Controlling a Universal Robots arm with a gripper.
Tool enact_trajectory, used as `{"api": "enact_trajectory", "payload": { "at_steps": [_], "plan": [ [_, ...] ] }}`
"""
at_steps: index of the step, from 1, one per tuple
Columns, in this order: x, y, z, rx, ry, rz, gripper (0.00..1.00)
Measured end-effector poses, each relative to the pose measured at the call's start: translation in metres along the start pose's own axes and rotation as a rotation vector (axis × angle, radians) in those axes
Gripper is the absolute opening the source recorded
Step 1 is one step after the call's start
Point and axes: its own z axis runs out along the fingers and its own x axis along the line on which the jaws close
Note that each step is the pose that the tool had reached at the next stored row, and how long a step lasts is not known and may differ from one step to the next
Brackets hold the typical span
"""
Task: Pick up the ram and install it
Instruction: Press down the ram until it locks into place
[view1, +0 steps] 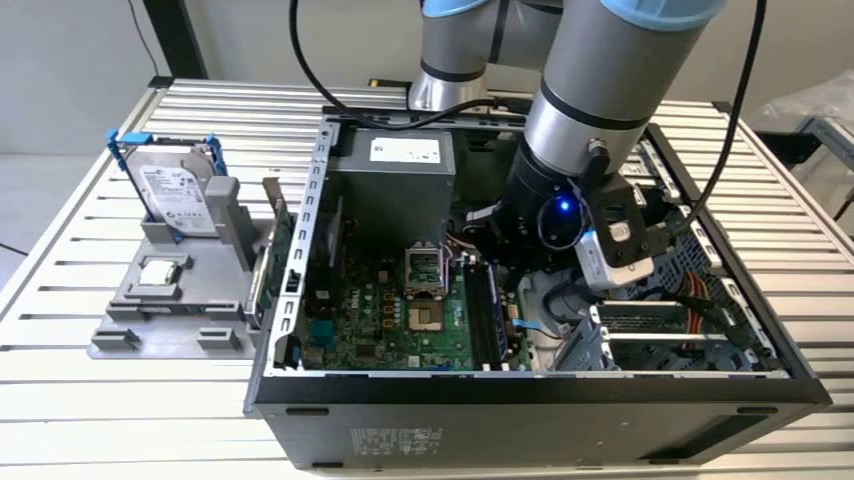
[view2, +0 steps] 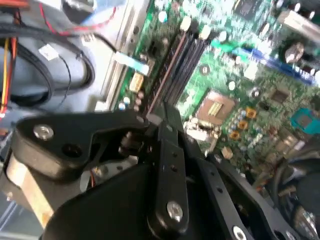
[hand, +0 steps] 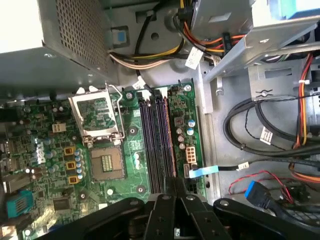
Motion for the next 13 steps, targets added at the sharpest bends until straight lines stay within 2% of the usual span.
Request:
{"api": "enact_trajectory", "payload": {
  "at_steps": [13],
  "plan": [
    [0.0000, 0.0000, -0.0001, 0.0009, -0.0001, 0.000, 0.00]
  ]
}}
